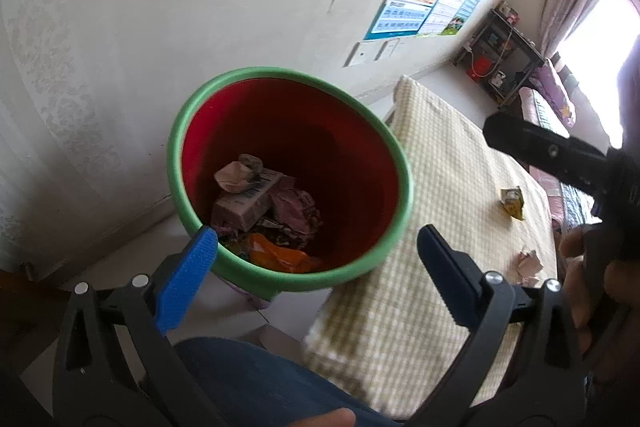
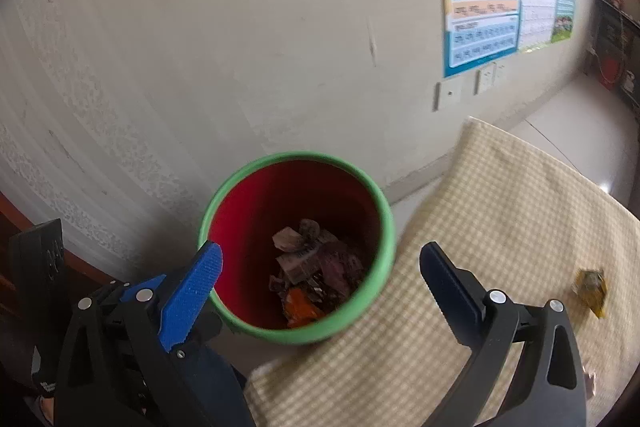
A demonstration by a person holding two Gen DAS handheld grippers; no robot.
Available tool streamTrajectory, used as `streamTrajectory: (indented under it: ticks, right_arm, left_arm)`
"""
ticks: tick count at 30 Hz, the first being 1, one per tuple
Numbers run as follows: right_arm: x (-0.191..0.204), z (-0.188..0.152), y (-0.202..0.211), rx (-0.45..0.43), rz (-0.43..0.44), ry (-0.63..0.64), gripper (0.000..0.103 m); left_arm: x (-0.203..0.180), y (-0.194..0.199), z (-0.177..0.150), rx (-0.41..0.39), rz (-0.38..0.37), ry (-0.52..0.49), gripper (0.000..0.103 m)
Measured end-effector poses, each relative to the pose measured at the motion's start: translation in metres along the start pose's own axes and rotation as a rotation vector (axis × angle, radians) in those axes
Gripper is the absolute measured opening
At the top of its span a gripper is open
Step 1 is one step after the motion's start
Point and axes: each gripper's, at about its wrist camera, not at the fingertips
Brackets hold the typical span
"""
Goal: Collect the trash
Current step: 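Open both tools over the red bin to drop the bag and carton, then move both tools back over the table toward the remaining wrappers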
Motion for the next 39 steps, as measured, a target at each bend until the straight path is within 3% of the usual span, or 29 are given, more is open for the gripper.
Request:
streamTrajectory:
  ticks: [14,25,39]
  right_arm:
    - [-0.053,-0.062,0.077,-0.027,-0.100,-0.106,0.096]
    - [-0.109,-0.134,0.138,-0.035,-0.209,-0.227,0.096]
    - [-0.161,-0.211,0.174,-0.004,-0.289,-0.386,0.096]
  left_arm:
    - [-0.067,0.012,-0.038,0.018,-0.045,-0.115,0.098]
    - [-0.128,0.005,-0.085,0.069,-0.070,-0.210,0.098]
    - [-0.177,0.002,-0.123,0.078,-0.090,-0.273,0.098]
Point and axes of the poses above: each gripper's, at about its wrist camera, not at the fingertips, and y roughly against the way its jaws point, x to its left, z to its top, and after that the axes turned 14 degrees about y, right-handed
